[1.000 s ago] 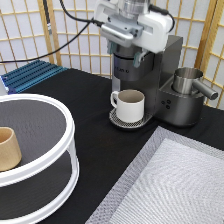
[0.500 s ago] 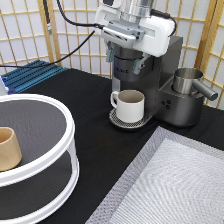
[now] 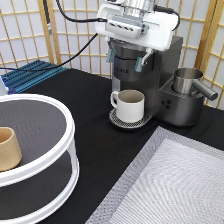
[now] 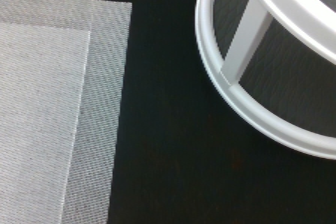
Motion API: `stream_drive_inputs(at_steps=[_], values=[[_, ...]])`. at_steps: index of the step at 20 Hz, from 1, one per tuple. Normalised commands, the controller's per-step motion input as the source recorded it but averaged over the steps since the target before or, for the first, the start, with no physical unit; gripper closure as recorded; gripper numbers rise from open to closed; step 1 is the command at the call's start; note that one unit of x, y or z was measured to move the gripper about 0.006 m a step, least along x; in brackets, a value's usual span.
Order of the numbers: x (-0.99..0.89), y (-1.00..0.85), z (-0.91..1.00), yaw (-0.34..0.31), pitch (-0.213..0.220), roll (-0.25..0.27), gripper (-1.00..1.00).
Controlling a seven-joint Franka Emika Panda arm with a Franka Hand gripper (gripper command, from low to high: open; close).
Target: Make coffee
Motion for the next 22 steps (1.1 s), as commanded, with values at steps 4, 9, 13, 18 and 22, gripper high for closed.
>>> stream_drive_inputs(at_steps=[4, 9, 13, 18, 22], values=[[-0.67, 0.0, 0.83, 0.113, -0.061, 0.012, -1.0], [-0.62, 0.0, 0.95, 0.08, -0.115, 0.06, -1.0], [-0.58, 0.0, 0.73, 0.039, -0.206, 0.127, -1.0], [-0.46, -0.03, 0.36, 0.03, -0.224, 0.188, -1.0], [-0.47, -0.08, -0.16, 0.003, -0.175, 0.283, -1.0]])
